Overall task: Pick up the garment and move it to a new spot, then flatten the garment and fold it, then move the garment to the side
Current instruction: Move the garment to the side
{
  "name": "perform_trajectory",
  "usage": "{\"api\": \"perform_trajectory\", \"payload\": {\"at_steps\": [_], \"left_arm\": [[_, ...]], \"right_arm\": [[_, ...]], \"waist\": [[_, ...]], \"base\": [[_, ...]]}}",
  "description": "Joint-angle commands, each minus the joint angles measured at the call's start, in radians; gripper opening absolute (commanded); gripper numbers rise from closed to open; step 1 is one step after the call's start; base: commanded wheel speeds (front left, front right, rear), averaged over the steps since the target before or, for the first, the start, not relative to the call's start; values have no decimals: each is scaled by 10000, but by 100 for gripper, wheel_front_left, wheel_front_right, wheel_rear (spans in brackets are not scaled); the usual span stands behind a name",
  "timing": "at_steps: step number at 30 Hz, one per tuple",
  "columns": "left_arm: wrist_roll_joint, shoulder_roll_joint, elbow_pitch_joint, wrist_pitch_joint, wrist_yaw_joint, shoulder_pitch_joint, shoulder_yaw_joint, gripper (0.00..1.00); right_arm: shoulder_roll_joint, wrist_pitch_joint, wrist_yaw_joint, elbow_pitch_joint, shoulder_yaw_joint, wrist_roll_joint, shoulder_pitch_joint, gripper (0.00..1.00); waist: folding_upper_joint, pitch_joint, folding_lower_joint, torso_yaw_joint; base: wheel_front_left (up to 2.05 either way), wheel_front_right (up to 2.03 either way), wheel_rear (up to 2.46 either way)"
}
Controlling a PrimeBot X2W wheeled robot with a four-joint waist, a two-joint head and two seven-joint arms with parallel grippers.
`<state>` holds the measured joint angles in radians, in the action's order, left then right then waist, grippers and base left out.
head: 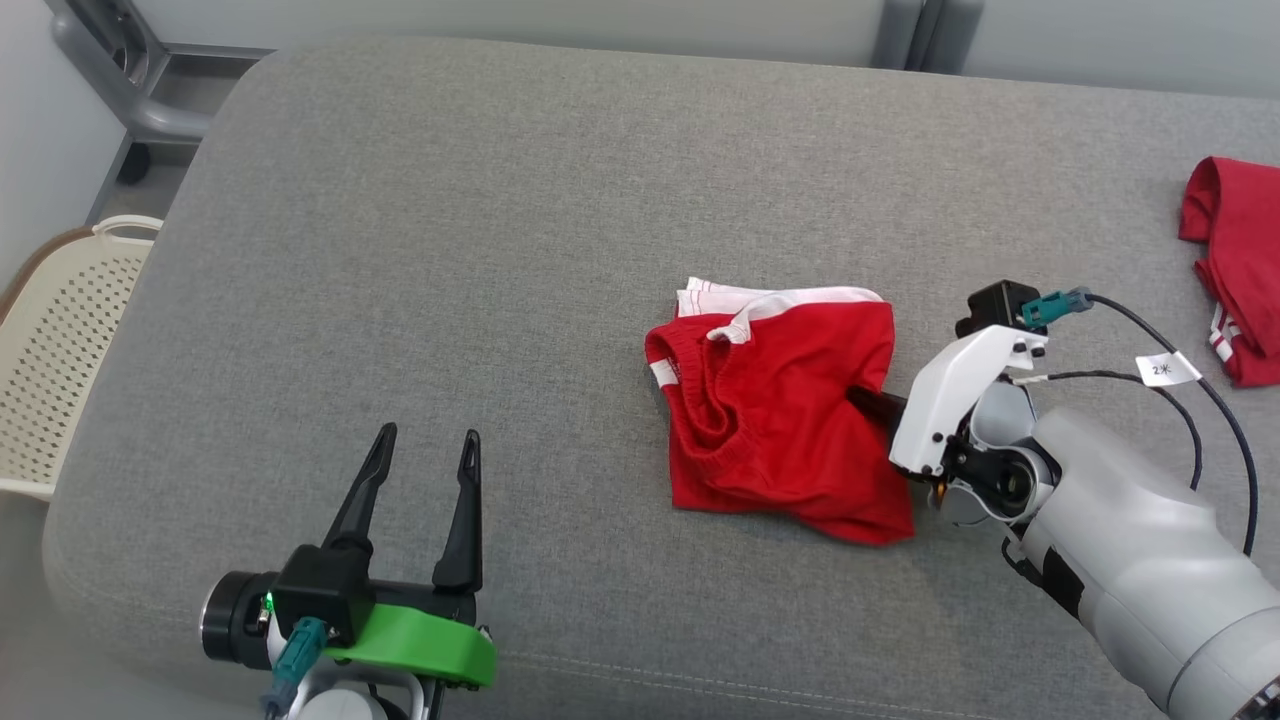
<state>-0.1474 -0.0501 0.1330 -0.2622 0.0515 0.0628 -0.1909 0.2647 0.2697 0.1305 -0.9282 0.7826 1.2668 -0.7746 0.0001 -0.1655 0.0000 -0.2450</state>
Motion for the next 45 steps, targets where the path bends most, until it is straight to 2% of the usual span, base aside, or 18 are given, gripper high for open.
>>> {"api": "perform_trajectory", "payload": {"at_steps": [1, 7, 16, 24, 38, 45], "left_arm": [[-22, -11, -2, -21, -87, 149, 75, 100], [59, -11, -20, -21, -57, 131, 135, 100], [211, -13, -143, -20, 22, 188, 244, 100], [498, -11, -338, -20, 188, 488, 449, 100], [946, -223, -890, -21, 334, 860, 831, 100], [1061, -319, -1164, -21, 349, 993, 952, 100]], "right_arm": [[123, -163, 4, 134, 55, -59, -164, 0], [441, -341, 2, 568, 351, -200, -295, 0], [1260, -392, 2, 741, 571, -404, -875, 0], [2403, -84, 2, 565, 953, -983, -2334, 0], [3718, -65, 2, -123, 1080, -1284, -3941, 0], [4423, 69, 2, -85, 1230, -1385, -4634, 0]], "waist": [[-1, 17, 0, 95], [-1, 79, 0, 430], [-1, -52, 0, 975], [-1, -773, 0, 1539], [-1, -1910, 0, 1864], [-1, -2443, 0, 1906]], "base": [[0, 0, 0], [0, 0, 0], [0, 0, 0], [0, 0, 0], [0, 0, 0], [0, 0, 0]]}}
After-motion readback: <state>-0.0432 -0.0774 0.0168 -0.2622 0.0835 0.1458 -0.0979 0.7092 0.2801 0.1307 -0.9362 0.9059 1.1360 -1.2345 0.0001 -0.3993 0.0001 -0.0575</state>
